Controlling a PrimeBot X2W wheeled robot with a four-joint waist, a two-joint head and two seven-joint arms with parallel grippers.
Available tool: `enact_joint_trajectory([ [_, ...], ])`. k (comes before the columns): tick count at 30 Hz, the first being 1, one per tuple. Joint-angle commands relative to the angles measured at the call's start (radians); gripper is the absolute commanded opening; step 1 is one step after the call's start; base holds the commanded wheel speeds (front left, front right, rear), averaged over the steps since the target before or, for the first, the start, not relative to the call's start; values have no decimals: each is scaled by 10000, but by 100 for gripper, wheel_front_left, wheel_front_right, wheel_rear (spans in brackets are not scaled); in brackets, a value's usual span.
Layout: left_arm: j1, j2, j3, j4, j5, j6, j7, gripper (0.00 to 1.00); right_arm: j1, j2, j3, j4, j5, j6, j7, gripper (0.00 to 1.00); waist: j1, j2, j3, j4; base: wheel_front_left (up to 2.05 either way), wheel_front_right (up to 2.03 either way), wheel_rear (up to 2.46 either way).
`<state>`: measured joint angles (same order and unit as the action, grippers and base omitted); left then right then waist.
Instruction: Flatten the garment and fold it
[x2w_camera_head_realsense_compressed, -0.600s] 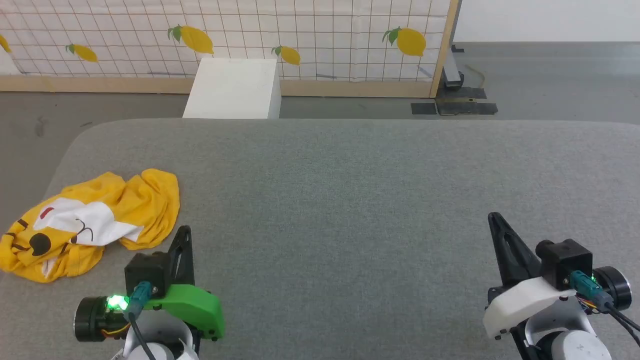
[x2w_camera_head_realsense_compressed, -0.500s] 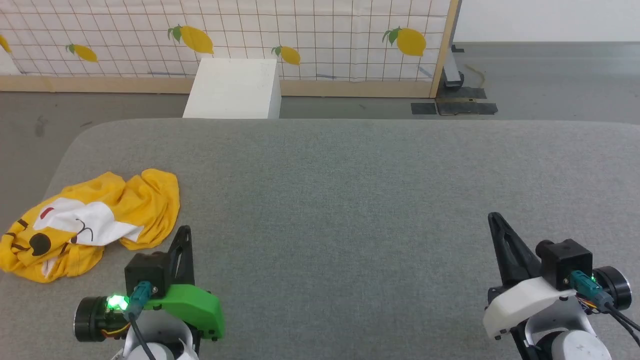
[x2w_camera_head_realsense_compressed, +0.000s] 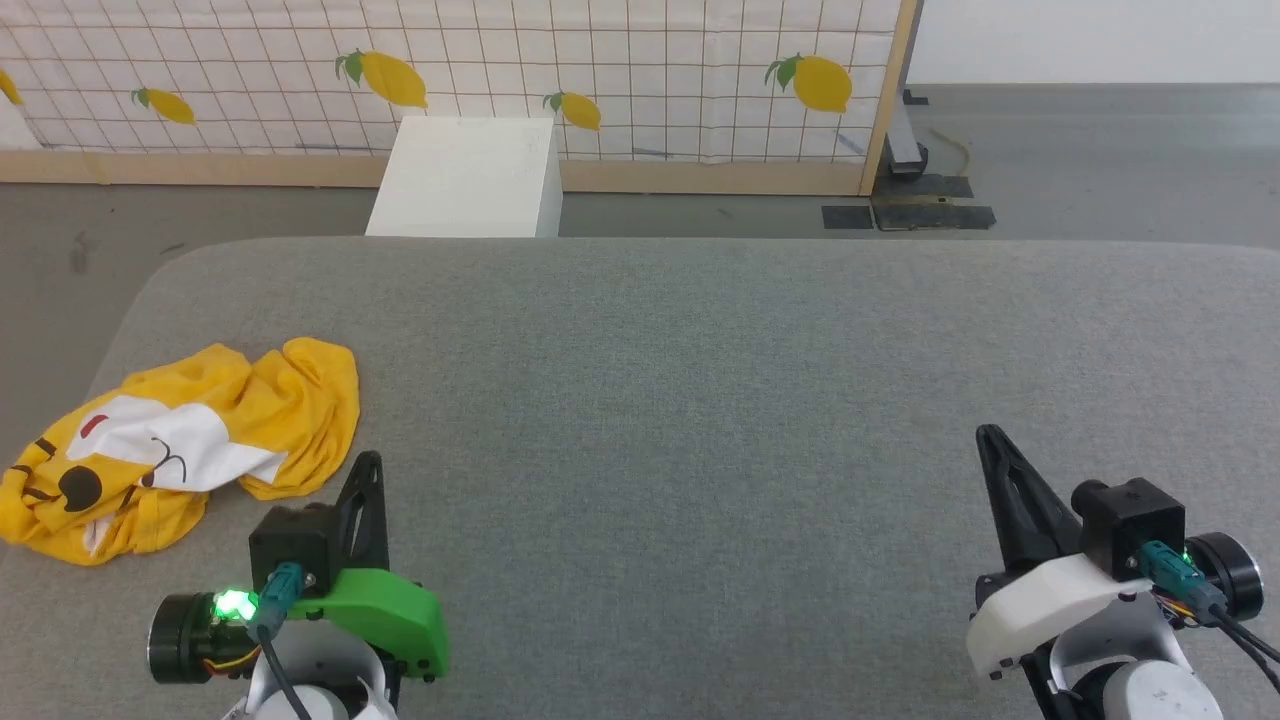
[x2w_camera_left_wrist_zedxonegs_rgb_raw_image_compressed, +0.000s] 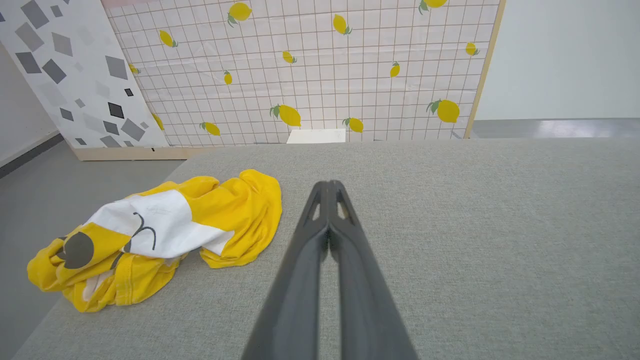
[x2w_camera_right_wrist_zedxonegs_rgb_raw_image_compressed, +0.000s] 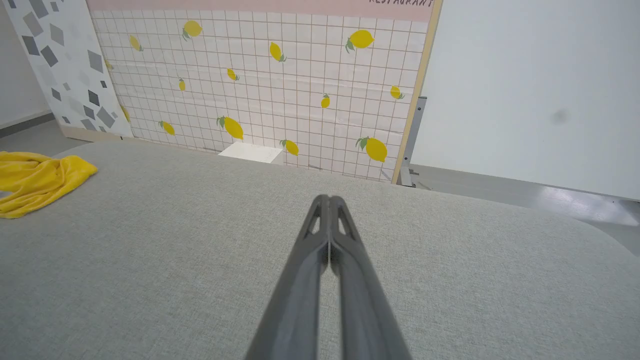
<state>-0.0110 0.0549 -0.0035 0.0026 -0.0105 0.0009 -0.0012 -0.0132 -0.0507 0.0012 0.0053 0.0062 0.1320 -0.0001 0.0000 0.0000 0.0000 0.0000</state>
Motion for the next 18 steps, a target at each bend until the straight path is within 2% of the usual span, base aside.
enact_joint_trajectory([
  [1, 110, -47, 35, -26, 105, -9, 12, 0, 132, 5, -12, -53, -62, -13, 1, 0, 0, 0, 0, 0, 0, 0, 0],
  [18, 110, -47, 35, -26, 105, -9, 12, 0, 132, 5, -12, -53, -62, -13, 1, 0, 0, 0, 0, 0, 0, 0, 0],
])
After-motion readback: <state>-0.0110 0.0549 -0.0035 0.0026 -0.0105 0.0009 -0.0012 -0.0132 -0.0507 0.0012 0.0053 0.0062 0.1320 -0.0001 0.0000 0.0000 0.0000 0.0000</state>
